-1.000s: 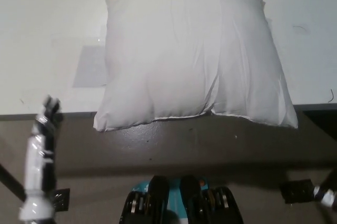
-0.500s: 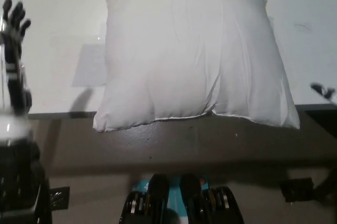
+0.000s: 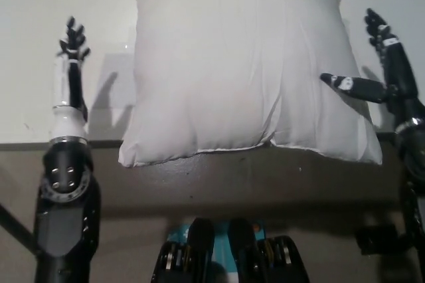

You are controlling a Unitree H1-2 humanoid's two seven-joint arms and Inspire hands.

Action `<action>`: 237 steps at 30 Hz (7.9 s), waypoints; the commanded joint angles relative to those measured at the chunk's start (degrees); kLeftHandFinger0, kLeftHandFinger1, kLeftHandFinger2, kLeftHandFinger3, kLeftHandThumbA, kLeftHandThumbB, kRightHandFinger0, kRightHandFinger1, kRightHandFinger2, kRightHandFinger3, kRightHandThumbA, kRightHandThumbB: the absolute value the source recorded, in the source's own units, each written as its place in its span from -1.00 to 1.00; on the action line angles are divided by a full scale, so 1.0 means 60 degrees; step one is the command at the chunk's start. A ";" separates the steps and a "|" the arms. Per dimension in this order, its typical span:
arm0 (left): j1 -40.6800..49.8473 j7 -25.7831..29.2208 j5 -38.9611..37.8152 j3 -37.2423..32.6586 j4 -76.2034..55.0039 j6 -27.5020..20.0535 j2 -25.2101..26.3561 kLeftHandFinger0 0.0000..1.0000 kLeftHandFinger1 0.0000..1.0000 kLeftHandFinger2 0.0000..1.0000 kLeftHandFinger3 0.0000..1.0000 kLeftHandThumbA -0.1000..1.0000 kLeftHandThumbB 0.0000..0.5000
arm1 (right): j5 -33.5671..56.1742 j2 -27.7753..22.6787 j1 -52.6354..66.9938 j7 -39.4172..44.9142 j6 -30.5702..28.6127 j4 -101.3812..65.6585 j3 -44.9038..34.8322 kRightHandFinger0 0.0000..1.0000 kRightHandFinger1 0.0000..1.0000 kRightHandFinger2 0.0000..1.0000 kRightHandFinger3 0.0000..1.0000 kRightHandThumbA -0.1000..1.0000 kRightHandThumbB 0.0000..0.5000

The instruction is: The robot uses both hands to lift the pillow and then drops it on the table

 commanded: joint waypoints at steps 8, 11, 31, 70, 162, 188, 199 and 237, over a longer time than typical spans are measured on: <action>-0.1060 0.0759 0.0045 -0.0273 0.3280 -0.1531 -0.0021 1.00 1.00 1.00 1.00 1.00 -0.26 | 0.0748 0.0176 -0.1607 -0.0273 -0.0067 0.2028 -0.0411 1.00 1.00 1.00 1.00 1.00 1.00; -0.1144 0.0711 -0.0048 -0.0339 0.3657 -0.1554 -0.0090 1.00 1.00 1.00 1.00 1.00 -0.07 | 0.0949 0.0147 -0.1925 -0.0355 -0.0275 0.2663 -0.0602 1.00 1.00 1.00 1.00 1.00 1.00; -0.2256 0.0498 -0.0146 -0.1182 0.4776 -0.1299 -0.1269 1.00 1.00 1.00 1.00 1.00 -0.07 | 0.1893 0.0876 -0.2053 -0.0350 -0.1244 0.5960 -0.1280 1.00 1.00 1.00 1.00 1.00 0.94; -0.2243 0.0486 -0.0694 -0.1685 0.5198 -0.1413 -0.2397 1.00 1.00 1.00 1.00 1.00 0.20 | 0.1723 0.1996 -0.1349 0.0320 -0.1713 0.4630 0.1055 1.00 1.00 1.00 1.00 1.00 0.88; -0.1608 0.0524 -0.0957 -0.2289 0.3555 -0.0480 -0.1419 1.00 1.00 1.00 1.00 1.00 0.14 | 0.1431 0.1052 -0.1074 0.0273 -0.1728 0.4280 0.1324 1.00 1.00 1.00 1.00 1.00 1.00; 0.1495 -0.1518 -0.2452 -0.0158 0.0646 -0.0582 0.2220 1.00 1.00 1.00 1.00 1.00 0.05 | 0.2590 -0.2617 0.2816 0.0647 -0.2812 0.1706 -0.1501 1.00 1.00 1.00 1.00 1.00 0.76; 0.6027 -0.0818 -0.1523 -0.0521 -0.4565 -0.0364 0.0333 1.00 1.00 1.00 1.00 1.00 0.07 | 0.0983 -0.1124 0.7249 0.0459 -0.4654 -0.2231 -0.0473 1.00 1.00 1.00 1.00 1.00 0.36; 0.6678 -0.1186 -0.0727 -0.1256 -0.4092 -0.2025 -0.0198 1.00 1.00 1.00 1.00 1.00 -0.14 | 0.1283 -0.0521 0.7746 0.0921 -0.4789 -0.2454 0.0152 1.00 1.00 1.00 1.00 1.00 -0.08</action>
